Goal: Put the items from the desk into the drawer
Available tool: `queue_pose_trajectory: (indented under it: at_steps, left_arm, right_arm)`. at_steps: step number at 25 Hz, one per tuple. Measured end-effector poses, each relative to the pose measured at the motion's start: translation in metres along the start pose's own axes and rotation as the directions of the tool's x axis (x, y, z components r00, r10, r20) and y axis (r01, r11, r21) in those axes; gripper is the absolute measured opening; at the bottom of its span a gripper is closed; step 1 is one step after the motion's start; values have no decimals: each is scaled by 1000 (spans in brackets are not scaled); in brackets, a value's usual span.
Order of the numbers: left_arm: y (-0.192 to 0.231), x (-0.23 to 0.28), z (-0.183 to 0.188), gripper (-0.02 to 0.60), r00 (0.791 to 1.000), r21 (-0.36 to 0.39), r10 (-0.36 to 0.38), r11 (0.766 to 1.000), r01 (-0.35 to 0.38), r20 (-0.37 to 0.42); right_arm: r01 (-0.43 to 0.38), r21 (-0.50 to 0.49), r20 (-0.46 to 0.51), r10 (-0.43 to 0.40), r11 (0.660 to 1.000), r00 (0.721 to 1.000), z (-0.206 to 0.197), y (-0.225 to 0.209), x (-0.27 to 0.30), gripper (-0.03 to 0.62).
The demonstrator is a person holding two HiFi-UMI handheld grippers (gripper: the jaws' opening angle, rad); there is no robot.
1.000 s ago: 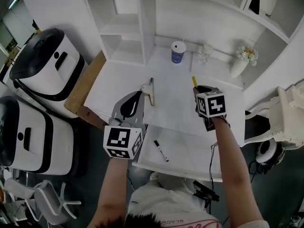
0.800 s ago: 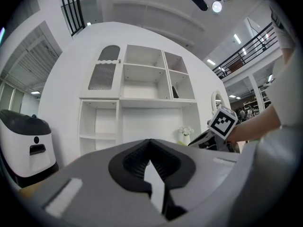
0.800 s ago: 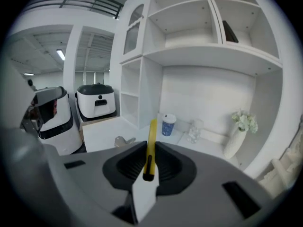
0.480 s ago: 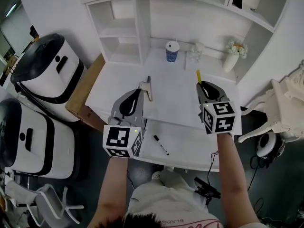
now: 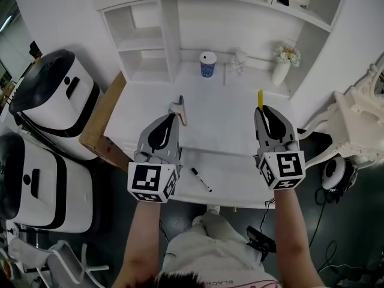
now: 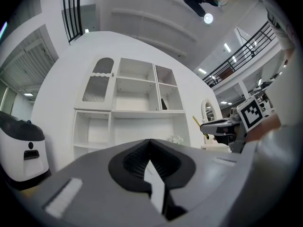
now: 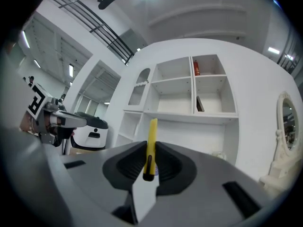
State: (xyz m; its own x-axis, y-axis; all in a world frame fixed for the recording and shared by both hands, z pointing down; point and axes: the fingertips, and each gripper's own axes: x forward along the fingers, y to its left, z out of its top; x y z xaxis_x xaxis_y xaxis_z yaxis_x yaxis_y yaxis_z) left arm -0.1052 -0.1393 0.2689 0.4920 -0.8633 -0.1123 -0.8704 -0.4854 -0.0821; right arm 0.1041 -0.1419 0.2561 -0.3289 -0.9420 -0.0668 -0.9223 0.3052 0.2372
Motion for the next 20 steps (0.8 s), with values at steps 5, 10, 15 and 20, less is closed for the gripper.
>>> queue_pose_trajectory:
  at_steps: [5, 10, 15, 20]
  left_arm:
    - [-8, 0, -4, 9, 1000, 0, -24, 1000, 24, -4]
    - [-15, 4, -15, 9, 999, -10, -30, 1000, 30, -25]
    - [-22, 9, -34, 9, 997, -26, -34, 999, 32, -70]
    - [-27, 13, -53, 9, 993, -51, -29, 998, 23, -114]
  right_arm:
    - [-5, 11, -7, 5, 1000, 1000, -8, 4, -15, 60]
    - [-21, 48, -68, 24, 999, 997, -36, 9, -25, 60]
    - [-44, 102, -180, 62, 994, 982, -85, 20, -32, 60]
    - [-74, 148, -291, 115, 986, 950, -133, 38, -45, 60]
